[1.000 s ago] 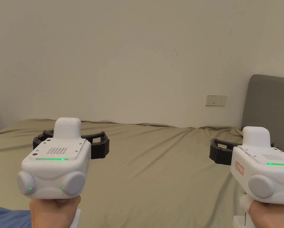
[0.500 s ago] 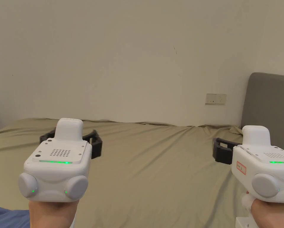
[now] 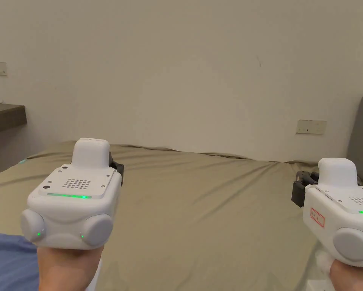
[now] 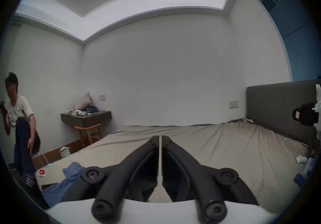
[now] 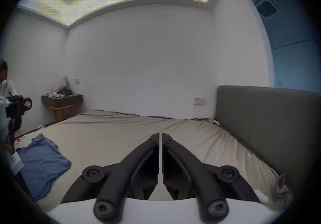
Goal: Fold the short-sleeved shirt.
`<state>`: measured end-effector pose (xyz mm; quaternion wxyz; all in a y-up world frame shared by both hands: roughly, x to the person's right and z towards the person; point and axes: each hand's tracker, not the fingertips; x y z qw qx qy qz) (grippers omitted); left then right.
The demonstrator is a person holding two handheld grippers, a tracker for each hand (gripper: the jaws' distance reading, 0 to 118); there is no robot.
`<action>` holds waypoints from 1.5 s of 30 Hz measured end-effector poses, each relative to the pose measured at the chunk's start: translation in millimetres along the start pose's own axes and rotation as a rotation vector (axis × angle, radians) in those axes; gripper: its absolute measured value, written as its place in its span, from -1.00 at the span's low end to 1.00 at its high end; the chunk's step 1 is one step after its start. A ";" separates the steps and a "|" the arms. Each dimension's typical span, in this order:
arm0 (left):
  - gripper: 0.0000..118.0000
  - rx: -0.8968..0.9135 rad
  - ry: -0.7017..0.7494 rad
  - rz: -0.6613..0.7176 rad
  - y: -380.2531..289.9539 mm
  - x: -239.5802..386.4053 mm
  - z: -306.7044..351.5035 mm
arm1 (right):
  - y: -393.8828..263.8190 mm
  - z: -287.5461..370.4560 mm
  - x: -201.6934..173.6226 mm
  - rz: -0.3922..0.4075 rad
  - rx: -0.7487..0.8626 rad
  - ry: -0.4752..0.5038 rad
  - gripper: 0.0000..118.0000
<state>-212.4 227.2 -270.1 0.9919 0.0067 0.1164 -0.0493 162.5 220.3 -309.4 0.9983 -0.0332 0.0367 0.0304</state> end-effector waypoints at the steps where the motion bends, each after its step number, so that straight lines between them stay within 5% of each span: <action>1: -0.96 0.008 0.041 -0.007 1.7 -17.8 7.2 | 3.3 -2.1 -17.8 0.006 0.009 0.042 -0.91; 8: -0.96 -0.077 0.301 0.010 -23.6 -137.4 73.2 | -3.9 -20.2 -158.7 0.014 -0.026 0.387 -0.91; 14: -0.96 -0.196 0.422 0.045 -68.5 -193.9 106.2 | -34.6 -28.1 -229.8 0.022 -0.092 0.540 -0.91; 21: -0.96 -0.478 0.214 0.058 -73.9 -229.2 19.7 | -37.6 -51.6 -220.3 0.076 -0.111 0.537 -0.91; 27: -0.95 -0.981 -0.114 0.176 -123.4 -235.7 -115.6 | -54.0 -66.3 -176.2 0.131 -0.200 0.453 -0.91; 28: -0.85 -1.035 -0.118 0.190 -136.6 -233.4 -131.0 | -57.8 -66.9 -168.5 0.137 -0.215 0.437 -0.91; 29: -0.35 -1.094 -0.125 0.219 -151.3 -230.1 -143.7 | -62.0 -67.9 -160.6 0.139 -0.232 0.427 -0.91; 30: 0.56 -1.151 -0.140 0.233 -166.8 -226.7 -153.3 | -65.5 -68.8 -154.4 0.137 -0.250 0.418 -0.91; 31: 1.00 -1.201 -0.157 0.248 -184.1 -222.8 -159.8 | -70.2 -69.5 -148.2 0.140 -0.268 0.404 -0.91; 42: 0.94 -1.347 -0.132 0.320 -283.6 -193.5 -189.6 | -109.2 -64.7 -114.6 0.131 -0.377 0.350 -0.91; 44: 0.69 -1.316 -0.106 0.184 -276.7 -185.9 -186.0 | -112.2 -63.1 -111.5 0.144 -0.381 0.333 -0.91; 45: 0.27 -1.318 -0.100 0.129 -270.2 -182.4 -185.7 | -112.8 -62.9 -109.0 0.144 -0.383 0.329 -0.91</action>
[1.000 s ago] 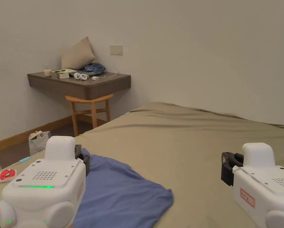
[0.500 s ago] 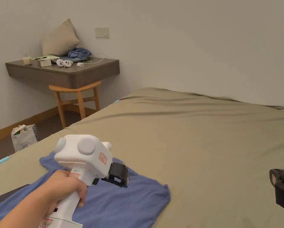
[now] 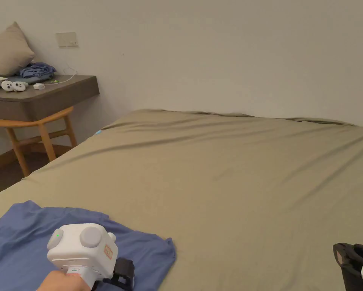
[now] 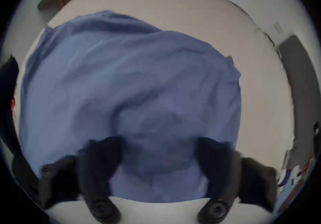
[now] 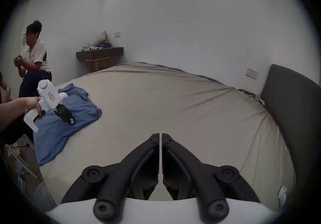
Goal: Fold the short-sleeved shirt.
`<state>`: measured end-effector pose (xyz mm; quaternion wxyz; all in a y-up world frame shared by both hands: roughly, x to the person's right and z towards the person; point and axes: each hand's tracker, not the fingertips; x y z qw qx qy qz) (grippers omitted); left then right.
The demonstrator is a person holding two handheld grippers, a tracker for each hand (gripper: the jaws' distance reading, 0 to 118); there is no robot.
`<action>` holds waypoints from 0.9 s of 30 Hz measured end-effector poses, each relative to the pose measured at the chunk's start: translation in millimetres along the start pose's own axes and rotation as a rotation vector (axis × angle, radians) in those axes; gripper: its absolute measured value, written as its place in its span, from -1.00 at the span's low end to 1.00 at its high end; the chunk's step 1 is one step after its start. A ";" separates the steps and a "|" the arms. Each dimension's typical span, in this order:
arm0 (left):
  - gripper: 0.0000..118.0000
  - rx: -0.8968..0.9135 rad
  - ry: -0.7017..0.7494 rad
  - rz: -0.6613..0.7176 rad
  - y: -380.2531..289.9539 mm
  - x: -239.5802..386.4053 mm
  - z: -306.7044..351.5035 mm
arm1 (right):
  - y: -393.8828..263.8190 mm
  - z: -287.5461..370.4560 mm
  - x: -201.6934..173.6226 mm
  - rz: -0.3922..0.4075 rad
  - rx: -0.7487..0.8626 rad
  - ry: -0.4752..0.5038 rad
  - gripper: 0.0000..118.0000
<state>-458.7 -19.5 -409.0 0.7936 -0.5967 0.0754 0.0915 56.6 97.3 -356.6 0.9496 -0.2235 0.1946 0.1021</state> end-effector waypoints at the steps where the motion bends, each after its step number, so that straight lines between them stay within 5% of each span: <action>1: -0.58 0.021 0.053 -0.048 2.1 0.4 6.0 | -0.4 1.0 3.6 -0.010 -0.003 -0.002 -0.91; 2: -1.00 0.070 0.046 -0.054 4.1 -3.2 13.8 | -0.8 2.0 7.4 -0.026 -0.006 -0.002 -0.91; 5: -1.00 0.186 -0.013 0.036 12.1 -8.2 52.8 | -2.0 6.9 17.4 -0.044 -0.004 -0.023 -0.91; 12: -1.00 0.430 -0.014 -0.071 27.5 34.8 172.4 | -0.2 28.4 49.4 -0.089 0.024 -0.069 -0.91; 16: -1.00 0.538 -0.193 -0.109 38.1 79.3 221.8 | -2.2 45.6 71.1 -0.118 0.024 -0.109 -0.91; 27: -1.00 0.623 -0.560 -0.517 66.6 331.9 291.6 | -28.8 128.0 140.2 -0.147 -0.010 -0.302 -0.91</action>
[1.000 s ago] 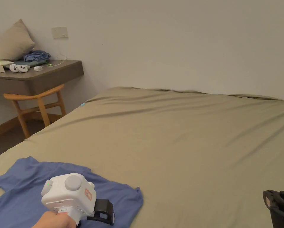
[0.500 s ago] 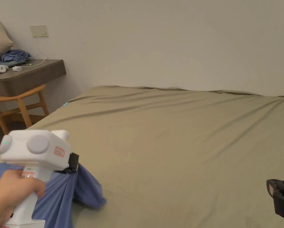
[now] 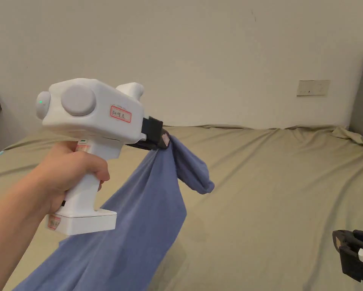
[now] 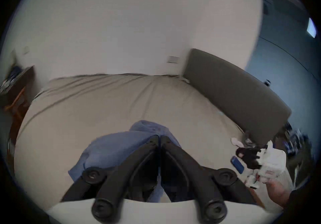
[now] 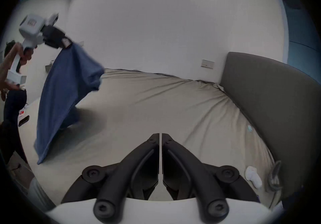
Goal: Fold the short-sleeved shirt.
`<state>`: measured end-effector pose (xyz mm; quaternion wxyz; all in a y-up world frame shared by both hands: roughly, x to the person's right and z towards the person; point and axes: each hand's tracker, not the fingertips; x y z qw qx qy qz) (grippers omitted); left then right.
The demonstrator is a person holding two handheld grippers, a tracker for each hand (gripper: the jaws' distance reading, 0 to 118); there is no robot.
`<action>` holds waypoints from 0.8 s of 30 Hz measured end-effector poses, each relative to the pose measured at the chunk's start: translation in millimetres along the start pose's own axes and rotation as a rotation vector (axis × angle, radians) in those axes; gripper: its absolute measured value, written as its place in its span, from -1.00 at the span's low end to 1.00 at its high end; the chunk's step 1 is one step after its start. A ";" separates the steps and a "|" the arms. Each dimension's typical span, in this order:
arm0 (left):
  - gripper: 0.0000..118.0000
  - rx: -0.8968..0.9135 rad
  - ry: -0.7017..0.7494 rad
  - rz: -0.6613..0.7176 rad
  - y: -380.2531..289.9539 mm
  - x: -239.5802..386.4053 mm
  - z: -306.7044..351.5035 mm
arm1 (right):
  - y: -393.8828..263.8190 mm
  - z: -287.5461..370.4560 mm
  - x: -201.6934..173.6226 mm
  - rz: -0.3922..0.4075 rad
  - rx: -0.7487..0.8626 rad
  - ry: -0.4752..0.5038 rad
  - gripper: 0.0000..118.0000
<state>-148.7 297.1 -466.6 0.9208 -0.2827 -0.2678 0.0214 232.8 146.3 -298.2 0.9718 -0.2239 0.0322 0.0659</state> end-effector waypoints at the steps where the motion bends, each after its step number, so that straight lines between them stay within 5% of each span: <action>1: -1.00 -0.009 -0.022 -0.023 5.6 16.6 -18.4 | -4.5 6.2 10.2 -0.014 -0.009 -0.024 -0.91; 6: -1.00 -0.108 -0.203 -0.057 2.8 103.7 -118.6 | -31.6 31.6 53.5 -0.097 -0.061 -0.139 -0.91; 11: -1.00 -0.292 -0.334 -0.030 -67.3 164.3 -212.9 | -60.9 48.0 83.5 -0.177 -0.112 -0.213 -0.91; 16: -0.97 -0.427 -0.315 0.100 -140.8 170.6 -280.8 | -72.9 48.4 91.2 -0.187 -0.133 -0.239 -0.91; 17: -0.77 -0.454 -0.274 0.151 -150.2 168.8 -286.8 | -72.0 46.2 91.3 -0.188 -0.130 -0.237 -0.91; 18: -0.26 -0.463 -0.238 0.189 -151.9 162.1 -287.6 | -70.0 44.2 91.0 -0.191 -0.128 -0.228 -0.91; 19: 0.49 -0.479 -0.238 0.236 -152.3 152.2 -285.5 | -66.6 40.7 89.6 -0.193 -0.129 -0.219 -0.91; 24: 0.54 -0.223 -0.227 0.268 -112.4 88.6 -193.3 | -44.8 17.6 70.9 -0.181 -0.113 -0.168 -0.91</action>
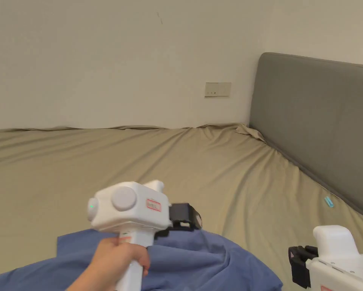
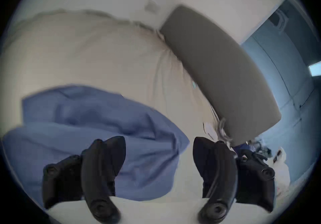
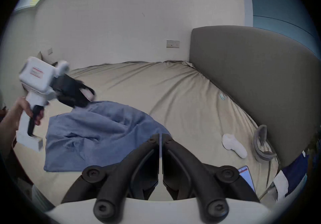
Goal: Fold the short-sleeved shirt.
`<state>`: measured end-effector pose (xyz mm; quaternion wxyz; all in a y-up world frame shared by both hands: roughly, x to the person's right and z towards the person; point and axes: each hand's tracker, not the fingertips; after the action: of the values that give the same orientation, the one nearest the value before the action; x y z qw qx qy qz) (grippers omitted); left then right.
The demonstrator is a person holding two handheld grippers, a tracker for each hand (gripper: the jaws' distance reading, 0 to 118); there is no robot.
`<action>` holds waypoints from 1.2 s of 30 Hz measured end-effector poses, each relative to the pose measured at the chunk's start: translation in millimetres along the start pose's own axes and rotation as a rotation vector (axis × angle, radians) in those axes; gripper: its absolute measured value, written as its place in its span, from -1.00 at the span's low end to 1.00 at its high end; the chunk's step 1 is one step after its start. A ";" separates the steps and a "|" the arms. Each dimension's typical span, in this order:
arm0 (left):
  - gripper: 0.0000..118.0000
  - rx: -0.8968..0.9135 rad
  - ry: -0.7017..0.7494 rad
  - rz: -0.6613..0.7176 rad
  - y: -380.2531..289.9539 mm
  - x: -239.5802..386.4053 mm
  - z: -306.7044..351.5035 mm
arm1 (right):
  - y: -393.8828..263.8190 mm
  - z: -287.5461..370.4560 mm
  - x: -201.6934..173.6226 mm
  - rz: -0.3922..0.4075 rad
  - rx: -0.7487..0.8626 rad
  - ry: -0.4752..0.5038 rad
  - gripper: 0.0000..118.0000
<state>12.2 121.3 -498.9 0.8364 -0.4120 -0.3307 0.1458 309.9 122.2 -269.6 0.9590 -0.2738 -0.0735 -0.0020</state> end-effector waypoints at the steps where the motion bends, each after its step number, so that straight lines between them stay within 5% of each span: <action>1: 0.53 0.082 0.062 -0.043 -0.4 -4.7 37.5 | 4.6 -5.1 -7.4 0.011 0.005 0.017 -0.91; 3: 0.31 0.199 0.188 -0.093 -1.8 -19.7 92.6 | 12.1 -13.3 -19.2 0.022 0.012 0.042 -0.91; 5: -0.88 0.300 0.342 -0.107 -17.2 -34.7 146.5 | 19.3 -20.2 -33.0 0.023 0.020 0.075 -0.91; 6: -1.00 0.344 0.406 -0.098 -25.2 -43.6 165.8 | 22.6 -23.5 -38.9 0.025 0.025 0.088 -0.91; 13: -1.00 0.348 0.628 -0.005 -88.5 -110.6 242.7 | 32.1 -40.5 -73.3 0.053 0.035 0.163 -0.91; 21: -1.00 0.030 0.662 0.004 -42.6 -190.0 204.7 | 38.2 -62.9 -82.8 0.117 0.014 0.168 -0.91; 22: -0.93 -0.015 0.662 0.023 -34.8 -203.2 193.6 | 37.9 -65.3 -81.8 0.122 0.010 0.165 -0.91; 23: -0.63 -0.054 0.683 0.064 -28.8 -217.5 180.6 | 37.2 -67.7 -80.6 0.128 0.004 0.161 -0.91; 25: 0.30 -0.094 0.716 0.110 -20.1 -244.5 160.7 | 34.9 -70.5 -78.5 0.136 -0.007 0.152 -0.91; 33: 0.36 -0.242 0.714 0.331 -33.3 -326.2 86.3 | 20.9 -80.8 -58.7 0.137 -0.074 0.098 -0.91; 36: 0.36 -0.199 0.747 0.318 -40.9 -326.2 83.6 | 17.5 -82.8 -50.9 0.133 -0.089 0.078 -0.91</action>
<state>-286.3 -22.9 -571.1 0.8219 -0.5615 0.0506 0.0812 272.0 91.7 -355.5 0.9460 -0.3202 -0.0175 0.0478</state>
